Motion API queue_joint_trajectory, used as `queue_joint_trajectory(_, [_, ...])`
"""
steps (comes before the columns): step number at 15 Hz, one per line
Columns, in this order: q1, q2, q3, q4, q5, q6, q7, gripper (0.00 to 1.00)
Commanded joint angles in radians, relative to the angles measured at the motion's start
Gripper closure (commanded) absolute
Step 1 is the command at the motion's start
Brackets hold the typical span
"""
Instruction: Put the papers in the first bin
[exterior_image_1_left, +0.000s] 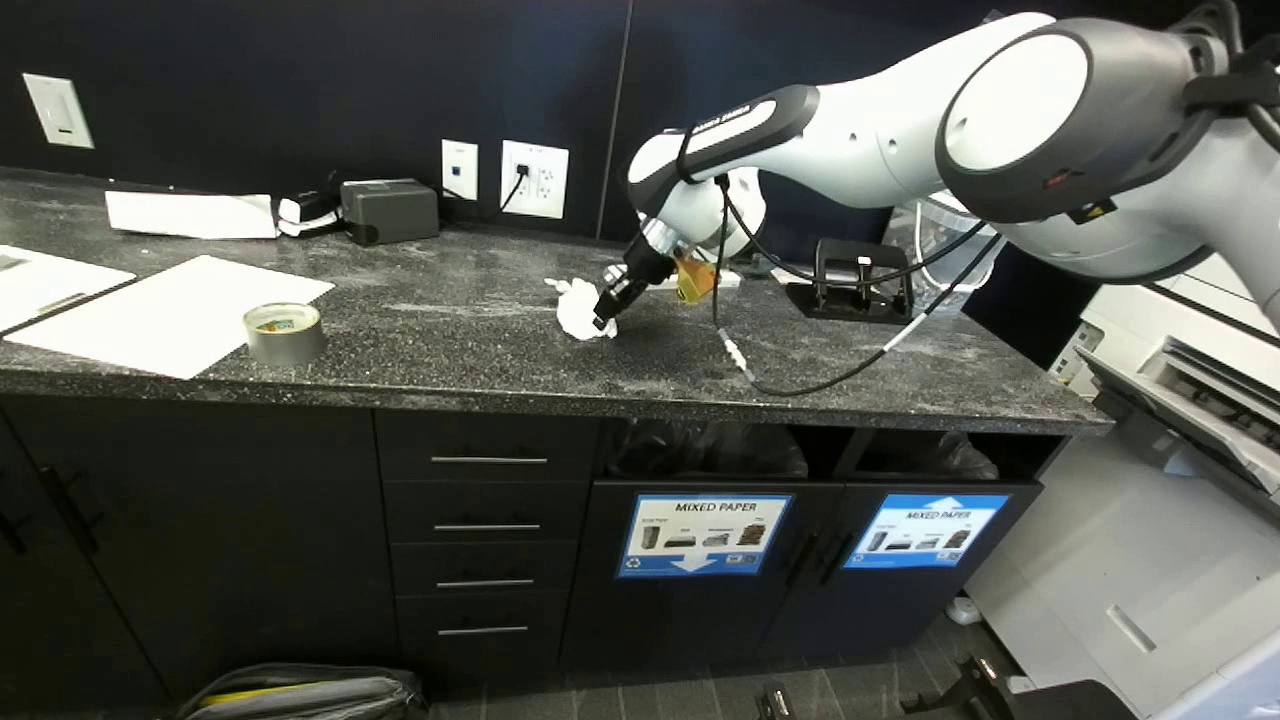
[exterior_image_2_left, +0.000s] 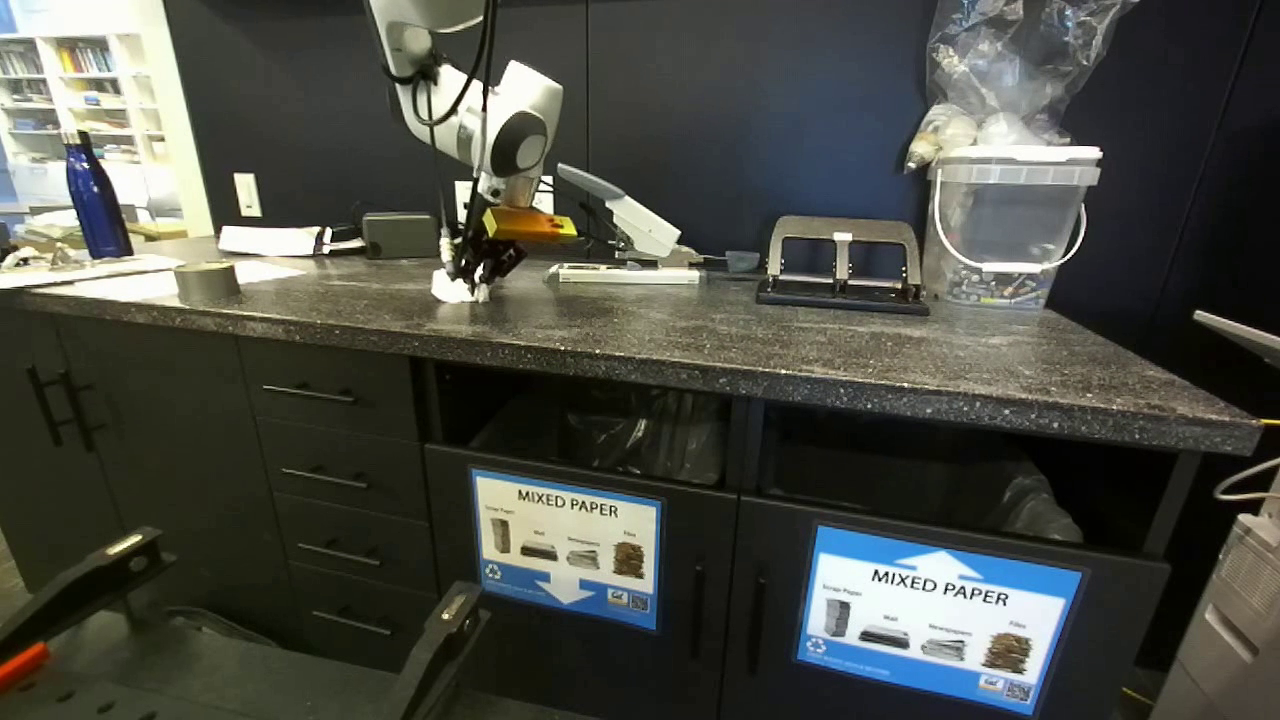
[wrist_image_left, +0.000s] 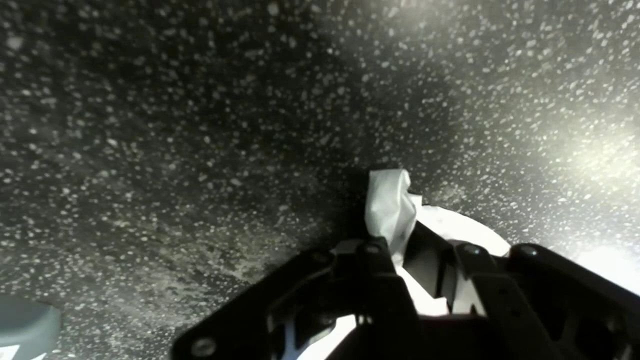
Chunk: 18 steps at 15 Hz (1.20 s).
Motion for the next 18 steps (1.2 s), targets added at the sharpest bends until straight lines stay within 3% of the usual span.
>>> queue_joint_trajectory(1, [0.044, -0.014, -0.091, 0.009, -0.069, -0.043, 0.112, 0.94])
queue_joint_trajectory(8, [0.072, -0.153, -0.215, -0.132, -0.235, -0.204, 0.308, 0.91])
queue_joint_trajectory(18, [-0.015, -0.445, -0.231, -0.617, -0.246, -0.194, 0.506, 0.92])
